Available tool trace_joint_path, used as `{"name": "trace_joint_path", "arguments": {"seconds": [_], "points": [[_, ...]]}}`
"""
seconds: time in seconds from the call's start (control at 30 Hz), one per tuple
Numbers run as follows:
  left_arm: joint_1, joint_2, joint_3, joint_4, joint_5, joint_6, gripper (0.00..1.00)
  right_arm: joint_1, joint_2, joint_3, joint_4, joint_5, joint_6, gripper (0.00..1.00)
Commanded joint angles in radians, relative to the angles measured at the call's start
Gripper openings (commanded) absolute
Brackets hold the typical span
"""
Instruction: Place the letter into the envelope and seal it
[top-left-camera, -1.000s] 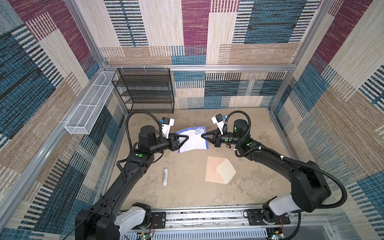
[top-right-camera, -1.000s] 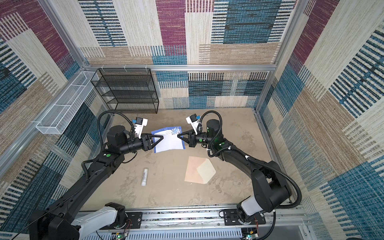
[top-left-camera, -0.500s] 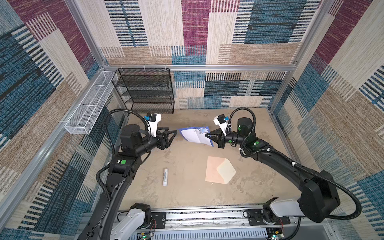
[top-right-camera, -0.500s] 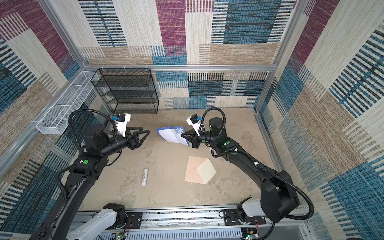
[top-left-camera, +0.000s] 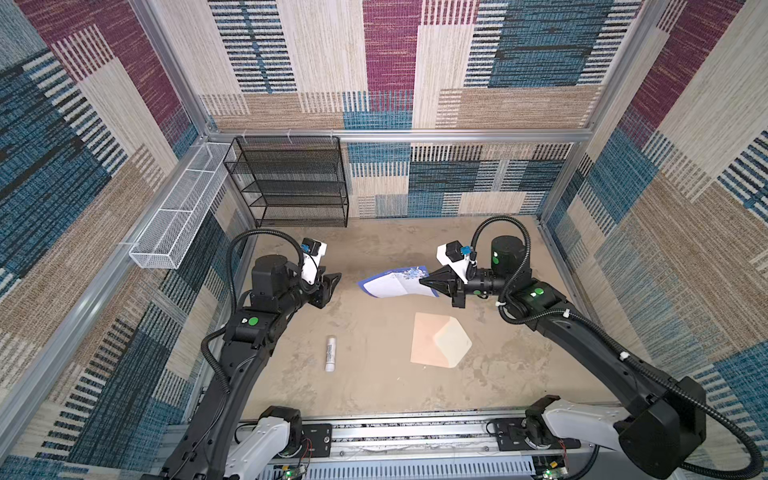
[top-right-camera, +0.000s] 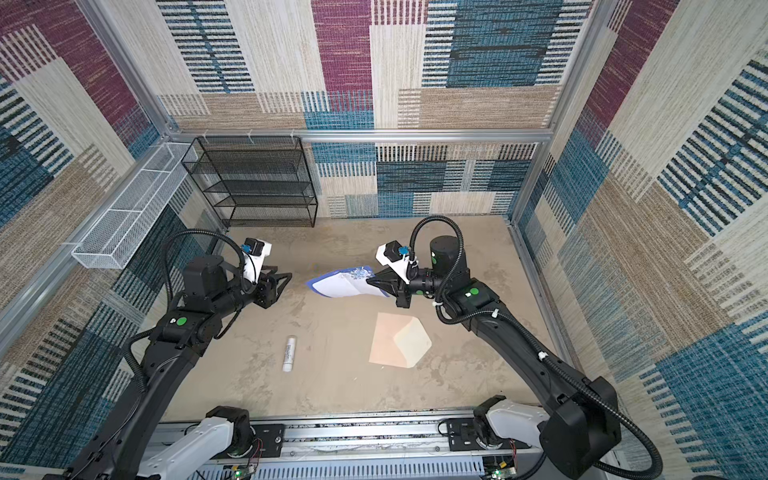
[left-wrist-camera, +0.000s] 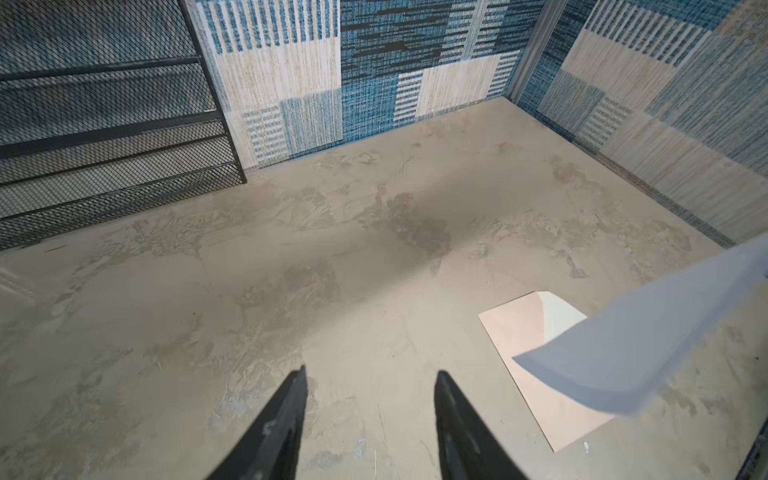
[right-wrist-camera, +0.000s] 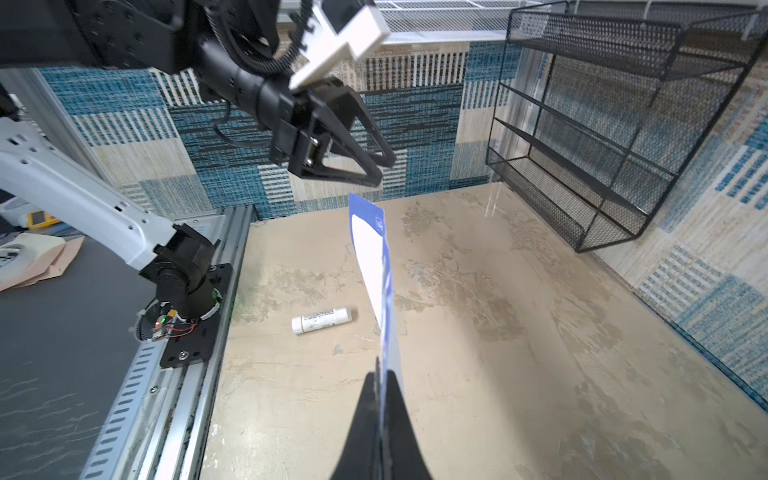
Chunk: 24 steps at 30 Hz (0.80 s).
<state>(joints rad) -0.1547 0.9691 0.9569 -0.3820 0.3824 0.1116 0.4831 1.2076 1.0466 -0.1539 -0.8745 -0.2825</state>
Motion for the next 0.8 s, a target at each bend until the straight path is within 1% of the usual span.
{"name": "trace_joint_path", "arguments": {"seconds": [0.0, 0.07, 0.2, 0.27, 0.37, 0.53, 0.63, 0.77], "points": [[0.001, 0.005, -0.02, 0.105, 0.145, 0.003, 0.52, -0.001, -0.005, 0.023, -0.023, -0.084, 0.055, 0.0], [0.001, 0.017, -0.027, 0.141, 0.265, -0.03, 0.51, 0.0, 0.0, 0.029, -0.012, -0.103, 0.086, 0.0], [-0.007, 0.032, -0.03, 0.192, 0.42, -0.09, 0.51, -0.001, 0.022, 0.035, 0.025, -0.107, 0.136, 0.0], [-0.023, 0.039, -0.029, 0.198, 0.474, -0.106, 0.52, -0.001, 0.036, 0.038, 0.052, -0.099, 0.162, 0.0], [-0.061, 0.049, -0.03, 0.201, 0.513, -0.116, 0.55, -0.003, 0.061, 0.044, 0.087, -0.088, 0.203, 0.0], [-0.112, 0.055, -0.03, 0.21, 0.535, -0.135, 0.59, -0.003, 0.109, 0.069, 0.103, -0.097, 0.241, 0.0], [-0.123, 0.053, -0.041, 0.263, 0.542, -0.182, 0.6, -0.005, 0.126, 0.066, 0.117, -0.098, 0.247, 0.0], [-0.136, 0.057, -0.052, 0.333, 0.537, -0.23, 0.6, -0.005, 0.145, 0.061, 0.138, -0.131, 0.262, 0.0]]}}
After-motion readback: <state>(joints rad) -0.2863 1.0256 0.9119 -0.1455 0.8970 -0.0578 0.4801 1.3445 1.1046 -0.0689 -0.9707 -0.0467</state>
